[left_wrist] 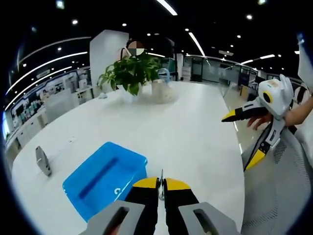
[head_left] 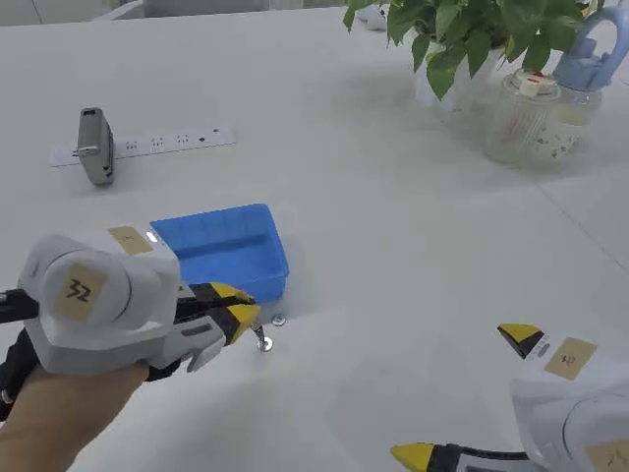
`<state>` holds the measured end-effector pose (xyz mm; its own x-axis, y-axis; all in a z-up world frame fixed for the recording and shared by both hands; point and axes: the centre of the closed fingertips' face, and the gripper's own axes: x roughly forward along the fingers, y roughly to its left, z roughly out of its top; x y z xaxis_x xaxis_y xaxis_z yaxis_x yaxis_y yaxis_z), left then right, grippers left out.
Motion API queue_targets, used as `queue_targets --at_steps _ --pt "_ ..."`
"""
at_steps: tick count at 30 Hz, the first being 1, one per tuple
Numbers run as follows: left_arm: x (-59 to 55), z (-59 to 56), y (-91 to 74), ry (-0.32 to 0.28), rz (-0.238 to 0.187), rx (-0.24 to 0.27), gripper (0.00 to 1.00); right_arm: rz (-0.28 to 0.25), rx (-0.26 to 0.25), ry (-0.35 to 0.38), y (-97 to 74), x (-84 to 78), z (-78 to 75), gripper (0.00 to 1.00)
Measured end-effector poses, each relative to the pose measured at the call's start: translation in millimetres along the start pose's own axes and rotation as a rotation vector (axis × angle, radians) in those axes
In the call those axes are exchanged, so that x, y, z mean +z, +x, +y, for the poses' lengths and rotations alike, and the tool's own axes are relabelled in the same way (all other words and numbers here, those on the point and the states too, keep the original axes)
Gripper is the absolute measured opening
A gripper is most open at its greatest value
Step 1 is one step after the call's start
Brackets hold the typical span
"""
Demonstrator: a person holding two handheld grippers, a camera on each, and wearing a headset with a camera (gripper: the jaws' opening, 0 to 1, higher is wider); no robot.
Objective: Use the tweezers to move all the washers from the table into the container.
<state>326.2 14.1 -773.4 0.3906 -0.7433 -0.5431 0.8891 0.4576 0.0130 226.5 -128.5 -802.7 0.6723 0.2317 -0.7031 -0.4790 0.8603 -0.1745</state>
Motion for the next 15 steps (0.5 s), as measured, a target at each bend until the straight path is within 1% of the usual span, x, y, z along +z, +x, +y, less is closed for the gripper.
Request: queue_targets --at_steps 2,6,7,15 --pt "5.4 1.0 -2.5 -0.008 -0.012 -0.004 0.0 -0.012 0.004 0.01 -0.7 2.1 0.5 0.92" --pt "10.9 4.0 -4.8 -0.003 -0.018 0.003 0.0 -0.031 0.012 0.026 -1.0 4.9 1.6 0.93" --pt "11.4 4.1 -5.1 -0.002 -0.019 0.003 0.0 -0.031 0.013 0.027 -1.0 4.9 1.8 0.94" --pt "27.9 3.4 -18.1 0.032 -0.04 0.008 0.0 -0.028 0.017 0.021 -0.6 4.0 3.5 0.93"
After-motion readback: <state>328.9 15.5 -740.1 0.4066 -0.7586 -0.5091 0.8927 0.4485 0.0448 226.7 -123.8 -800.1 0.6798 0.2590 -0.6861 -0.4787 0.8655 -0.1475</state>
